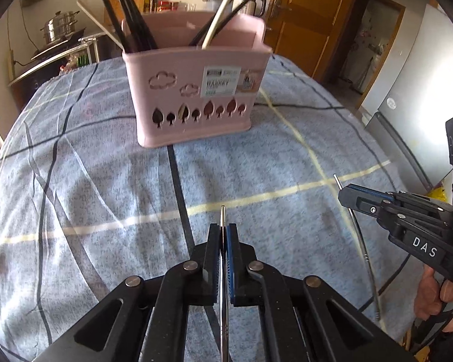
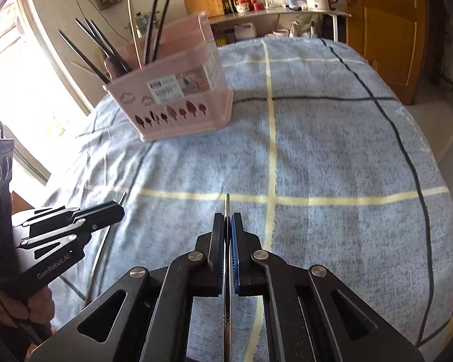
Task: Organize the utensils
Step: 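Lift both silver chopsticks and carry them over the pink basket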
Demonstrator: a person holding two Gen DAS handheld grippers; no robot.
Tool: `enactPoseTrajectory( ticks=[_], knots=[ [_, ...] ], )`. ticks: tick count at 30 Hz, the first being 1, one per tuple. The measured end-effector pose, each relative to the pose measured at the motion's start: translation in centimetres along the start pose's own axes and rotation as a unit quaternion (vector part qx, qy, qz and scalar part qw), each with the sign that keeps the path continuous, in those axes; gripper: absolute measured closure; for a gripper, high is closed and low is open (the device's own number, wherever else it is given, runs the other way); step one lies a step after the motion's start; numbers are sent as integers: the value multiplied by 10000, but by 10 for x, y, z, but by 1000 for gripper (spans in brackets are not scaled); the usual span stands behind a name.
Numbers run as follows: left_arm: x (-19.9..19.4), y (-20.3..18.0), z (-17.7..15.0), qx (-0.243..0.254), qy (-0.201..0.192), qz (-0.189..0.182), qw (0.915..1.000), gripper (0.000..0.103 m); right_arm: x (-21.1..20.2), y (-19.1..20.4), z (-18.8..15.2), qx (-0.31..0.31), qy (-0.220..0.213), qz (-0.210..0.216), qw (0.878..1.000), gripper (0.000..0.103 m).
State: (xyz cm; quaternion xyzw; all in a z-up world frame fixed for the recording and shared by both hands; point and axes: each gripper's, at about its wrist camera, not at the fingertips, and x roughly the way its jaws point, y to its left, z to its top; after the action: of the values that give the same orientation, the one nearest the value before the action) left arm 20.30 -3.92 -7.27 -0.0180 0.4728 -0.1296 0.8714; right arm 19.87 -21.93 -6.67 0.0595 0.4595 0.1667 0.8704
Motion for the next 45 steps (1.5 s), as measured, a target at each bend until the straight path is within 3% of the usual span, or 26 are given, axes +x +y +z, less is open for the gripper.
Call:
enactPoseTrajectory(
  ticks=[19,37,45],
  knots=[
    [-111,18,61,-191,-1468,-255,9886,99,-88,14,58,-41,-1442,243,9892,99],
    [-101,32,49,-475,-1229,-383,9905,100,-81,15,51,-78,-1328,288,9907,99],
    [-119,37,63,-453,-1356,-409,9889,100,-91,26,64,-191,-1505,378,9877,99]
  ],
)
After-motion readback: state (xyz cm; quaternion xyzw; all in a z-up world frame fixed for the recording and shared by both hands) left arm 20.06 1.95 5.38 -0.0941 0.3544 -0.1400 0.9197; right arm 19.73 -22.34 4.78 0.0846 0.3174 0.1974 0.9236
